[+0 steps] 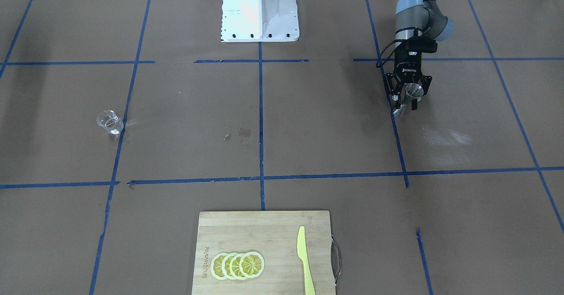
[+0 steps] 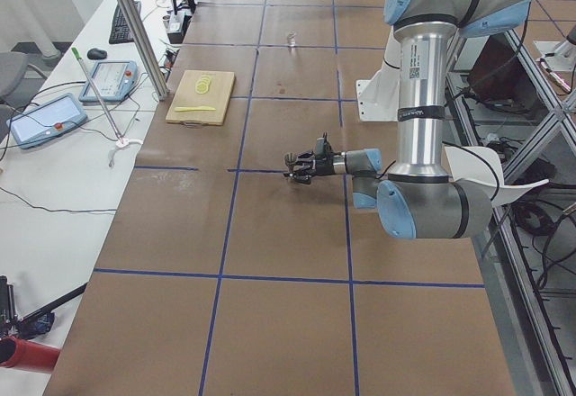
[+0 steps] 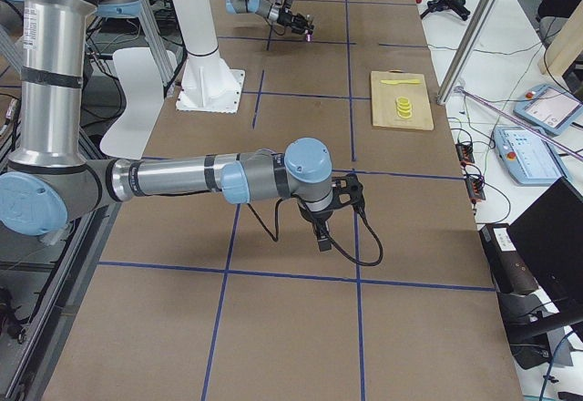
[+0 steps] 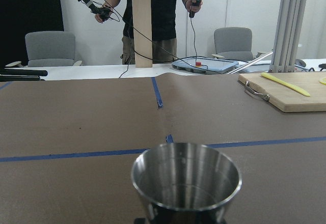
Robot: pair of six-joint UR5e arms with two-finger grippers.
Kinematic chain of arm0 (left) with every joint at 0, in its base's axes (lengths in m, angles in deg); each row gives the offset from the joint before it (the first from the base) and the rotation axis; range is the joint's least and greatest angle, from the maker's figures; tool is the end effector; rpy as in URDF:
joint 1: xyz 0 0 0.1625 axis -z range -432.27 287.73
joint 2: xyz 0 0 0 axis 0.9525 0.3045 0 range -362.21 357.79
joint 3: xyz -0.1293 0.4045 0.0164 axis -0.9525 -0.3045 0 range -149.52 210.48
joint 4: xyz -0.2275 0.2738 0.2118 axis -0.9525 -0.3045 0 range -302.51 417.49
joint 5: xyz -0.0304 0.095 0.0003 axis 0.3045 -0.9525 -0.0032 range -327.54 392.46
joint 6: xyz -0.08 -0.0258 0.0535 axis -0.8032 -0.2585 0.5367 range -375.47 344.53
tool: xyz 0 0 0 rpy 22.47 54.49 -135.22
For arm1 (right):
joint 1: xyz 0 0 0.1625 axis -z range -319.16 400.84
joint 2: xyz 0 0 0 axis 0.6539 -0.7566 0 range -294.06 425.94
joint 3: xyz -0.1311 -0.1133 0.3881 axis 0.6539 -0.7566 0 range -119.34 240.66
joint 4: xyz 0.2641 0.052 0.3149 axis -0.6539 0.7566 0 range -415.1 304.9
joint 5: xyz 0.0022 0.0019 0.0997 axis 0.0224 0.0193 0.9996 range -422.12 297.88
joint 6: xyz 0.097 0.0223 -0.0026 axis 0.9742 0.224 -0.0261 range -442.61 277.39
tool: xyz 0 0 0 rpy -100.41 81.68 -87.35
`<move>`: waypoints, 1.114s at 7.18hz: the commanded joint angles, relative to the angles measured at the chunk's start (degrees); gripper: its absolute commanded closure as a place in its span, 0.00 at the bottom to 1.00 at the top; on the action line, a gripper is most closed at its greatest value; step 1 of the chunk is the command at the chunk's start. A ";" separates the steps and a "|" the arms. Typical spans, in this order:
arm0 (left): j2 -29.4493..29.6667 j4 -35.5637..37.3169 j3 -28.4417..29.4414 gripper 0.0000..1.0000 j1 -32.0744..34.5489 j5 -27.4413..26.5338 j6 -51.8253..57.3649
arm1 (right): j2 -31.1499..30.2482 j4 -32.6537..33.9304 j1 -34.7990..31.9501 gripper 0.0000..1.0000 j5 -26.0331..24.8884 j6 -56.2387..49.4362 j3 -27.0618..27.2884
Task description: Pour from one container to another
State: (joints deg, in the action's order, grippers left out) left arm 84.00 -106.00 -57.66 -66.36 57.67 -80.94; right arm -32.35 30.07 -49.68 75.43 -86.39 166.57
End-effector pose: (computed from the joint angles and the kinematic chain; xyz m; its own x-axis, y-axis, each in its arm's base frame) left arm 0.4137 -0.2675 0.5488 0.7055 0.1048 -0.7009 0.6424 0.3231 0.6949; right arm 0.0638 -0.4388 0.5751 0.6754 -0.2172 0.7047 0.0358 0.9642 0.2628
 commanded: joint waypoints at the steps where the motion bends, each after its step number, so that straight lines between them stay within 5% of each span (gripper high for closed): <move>1: 0.10 -0.07 0.16 0.63 -0.02 -0.07 -0.01 | -0.06 0.00 -0.19 0.00 0.00 0.00 0.00; 3: 0.10 -0.51 0.24 0.99 -0.02 -0.33 0.08 | -0.15 0.00 -0.36 0.00 0.00 0.00 0.00; 7: -0.08 -4.99 -0.72 1.00 -0.02 -0.25 2.35 | -0.15 0.00 -0.71 0.00 0.00 0.00 0.09; 8: 0.18 -6.47 -1.68 1.00 -0.11 -0.33 12.37 | -0.15 0.00 -0.89 0.00 -0.09 0.00 0.09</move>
State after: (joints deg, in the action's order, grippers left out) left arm 84.03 -110.71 -58.47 -66.41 57.37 -76.81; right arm -32.50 30.07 -50.39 75.42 -86.39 166.64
